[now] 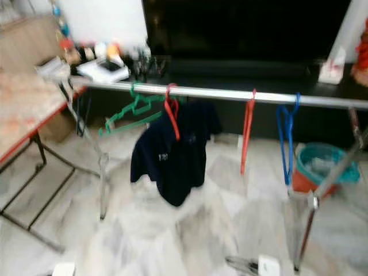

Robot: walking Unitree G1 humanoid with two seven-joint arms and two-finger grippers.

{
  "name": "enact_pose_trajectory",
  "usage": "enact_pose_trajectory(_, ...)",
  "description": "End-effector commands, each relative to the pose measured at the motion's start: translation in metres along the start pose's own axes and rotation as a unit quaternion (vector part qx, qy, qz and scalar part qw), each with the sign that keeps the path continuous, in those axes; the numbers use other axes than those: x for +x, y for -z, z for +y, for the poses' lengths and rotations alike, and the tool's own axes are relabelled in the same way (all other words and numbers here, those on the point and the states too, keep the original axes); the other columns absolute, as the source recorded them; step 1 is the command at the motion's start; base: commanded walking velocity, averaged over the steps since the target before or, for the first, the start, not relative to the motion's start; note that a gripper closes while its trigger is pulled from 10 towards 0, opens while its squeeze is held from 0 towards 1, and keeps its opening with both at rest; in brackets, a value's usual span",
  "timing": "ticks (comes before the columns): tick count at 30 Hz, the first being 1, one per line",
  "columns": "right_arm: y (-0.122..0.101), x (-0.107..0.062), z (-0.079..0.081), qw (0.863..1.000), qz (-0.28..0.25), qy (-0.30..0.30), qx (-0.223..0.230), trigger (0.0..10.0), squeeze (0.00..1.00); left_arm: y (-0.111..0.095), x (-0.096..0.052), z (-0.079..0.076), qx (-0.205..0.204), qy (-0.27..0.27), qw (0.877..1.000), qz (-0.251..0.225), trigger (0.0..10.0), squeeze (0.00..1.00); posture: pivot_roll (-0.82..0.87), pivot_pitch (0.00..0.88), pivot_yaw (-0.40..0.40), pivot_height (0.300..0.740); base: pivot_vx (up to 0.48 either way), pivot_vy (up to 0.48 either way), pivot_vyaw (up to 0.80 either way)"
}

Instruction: Hang hanger

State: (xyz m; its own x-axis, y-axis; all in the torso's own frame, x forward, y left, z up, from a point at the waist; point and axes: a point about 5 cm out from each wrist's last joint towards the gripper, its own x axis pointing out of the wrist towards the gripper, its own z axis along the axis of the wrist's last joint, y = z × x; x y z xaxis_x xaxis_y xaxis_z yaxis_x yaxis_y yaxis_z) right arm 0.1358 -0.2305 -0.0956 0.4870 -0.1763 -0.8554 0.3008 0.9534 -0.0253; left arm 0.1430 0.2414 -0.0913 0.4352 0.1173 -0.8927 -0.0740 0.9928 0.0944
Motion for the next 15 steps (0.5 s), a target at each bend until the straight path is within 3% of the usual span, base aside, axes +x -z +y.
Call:
enact_pose_trajectory(1,0.0030,0.0002,0.0072,1.000,0.006,-0.008,-0.002,10.0,0.00,-0.0012,-0.0007,0.0062,0.008,-0.008,1.000,0.002,10.0,0.00,-0.02,0.000,0.064,0.740,0.000,0.000,-0.76)
enact_pose_trajectory(15,0.0030,0.0002,0.0080,1.000,0.007,-0.011,-0.004,10.0,0.00,-0.0008,-0.0008,0.0065,0.007,-0.007,1.000,0.001,10.0,0.00,-0.02,0.000,0.066,0.740,0.000,0.000,-0.75)
